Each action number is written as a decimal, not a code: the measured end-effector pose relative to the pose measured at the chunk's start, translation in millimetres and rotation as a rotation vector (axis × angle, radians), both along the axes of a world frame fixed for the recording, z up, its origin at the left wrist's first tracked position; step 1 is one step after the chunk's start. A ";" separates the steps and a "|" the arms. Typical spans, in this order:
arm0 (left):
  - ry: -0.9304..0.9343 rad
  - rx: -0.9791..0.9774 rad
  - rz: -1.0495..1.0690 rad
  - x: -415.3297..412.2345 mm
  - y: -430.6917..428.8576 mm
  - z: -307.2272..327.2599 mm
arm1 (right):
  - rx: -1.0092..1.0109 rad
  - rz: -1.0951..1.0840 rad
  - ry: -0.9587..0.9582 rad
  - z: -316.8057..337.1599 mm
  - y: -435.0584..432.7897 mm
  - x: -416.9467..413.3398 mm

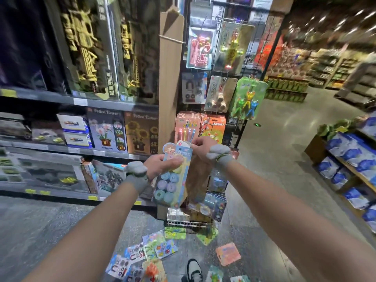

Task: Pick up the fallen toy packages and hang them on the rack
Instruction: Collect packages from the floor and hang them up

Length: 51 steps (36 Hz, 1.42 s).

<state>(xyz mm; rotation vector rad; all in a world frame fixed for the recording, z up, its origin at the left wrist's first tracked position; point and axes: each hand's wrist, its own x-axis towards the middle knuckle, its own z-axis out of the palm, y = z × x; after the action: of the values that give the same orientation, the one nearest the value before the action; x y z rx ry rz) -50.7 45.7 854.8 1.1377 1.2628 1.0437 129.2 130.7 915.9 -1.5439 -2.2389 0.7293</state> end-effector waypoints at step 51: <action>-0.271 0.106 0.236 40.1 247.1 119.9 | 0.213 -0.231 0.696 96.9 268.3 87.9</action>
<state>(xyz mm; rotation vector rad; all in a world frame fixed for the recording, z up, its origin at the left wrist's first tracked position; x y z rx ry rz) -10.6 292.8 974.7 0.9029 1.1524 1.4053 217.1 399.0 1012.8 -1.1765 -1.5428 0.7761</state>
